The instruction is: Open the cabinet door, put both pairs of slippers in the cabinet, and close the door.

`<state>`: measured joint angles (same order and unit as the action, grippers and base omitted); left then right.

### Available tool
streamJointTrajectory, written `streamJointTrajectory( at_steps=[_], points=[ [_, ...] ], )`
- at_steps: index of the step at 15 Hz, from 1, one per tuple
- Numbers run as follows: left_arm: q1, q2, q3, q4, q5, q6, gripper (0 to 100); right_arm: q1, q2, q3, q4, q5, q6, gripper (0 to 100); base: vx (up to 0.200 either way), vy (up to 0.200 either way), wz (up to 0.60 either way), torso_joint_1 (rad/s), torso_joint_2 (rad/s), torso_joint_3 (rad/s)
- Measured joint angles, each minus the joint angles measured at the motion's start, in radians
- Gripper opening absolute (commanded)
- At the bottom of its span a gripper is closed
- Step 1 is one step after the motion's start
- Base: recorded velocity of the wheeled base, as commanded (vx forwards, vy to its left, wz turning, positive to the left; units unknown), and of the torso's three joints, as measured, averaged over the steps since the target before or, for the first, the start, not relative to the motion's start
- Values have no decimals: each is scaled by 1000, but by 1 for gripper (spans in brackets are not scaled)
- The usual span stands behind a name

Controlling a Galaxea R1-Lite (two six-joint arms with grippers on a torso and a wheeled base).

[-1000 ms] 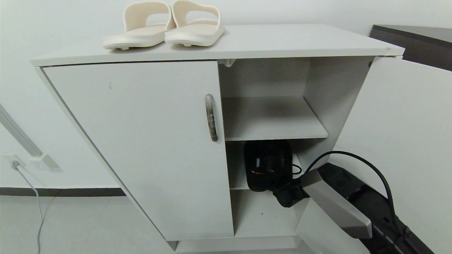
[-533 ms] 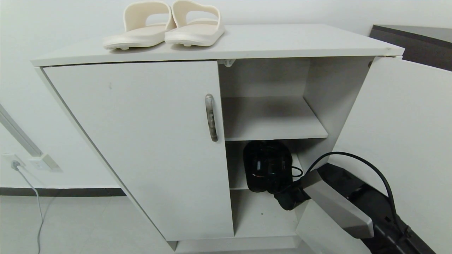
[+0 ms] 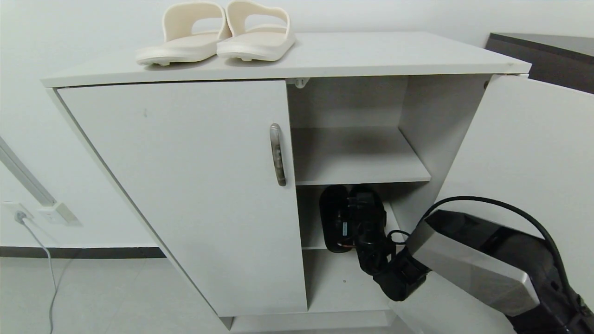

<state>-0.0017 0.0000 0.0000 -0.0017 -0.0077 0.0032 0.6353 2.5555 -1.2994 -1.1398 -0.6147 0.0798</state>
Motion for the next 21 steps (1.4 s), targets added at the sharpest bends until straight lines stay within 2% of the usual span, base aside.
streamJointTrajectory(
  at_steps=[4,7,9,15,21],
  points=[
    [0,0,0,0,0,0,0,70,-146,418,-216,-3,-1,100,0,0,0,0,0,0],
    [0,0,0,0,0,0,0,133,-240,657,-370,-4,-8,100,0,0,0,0,0,0],
    [0,0,0,0,0,0,0,153,-273,707,-383,-3,-4,100,-100,0,0,1,1,4],
    [0,0,0,0,1,0,0,170,-301,726,-387,-4,-3,100,-200,0,0,1,2,3],
    [0,0,0,0,3,1,0,173,-303,723,-384,-2,-2,100,0,0,0,0,0,0]
  ],
)
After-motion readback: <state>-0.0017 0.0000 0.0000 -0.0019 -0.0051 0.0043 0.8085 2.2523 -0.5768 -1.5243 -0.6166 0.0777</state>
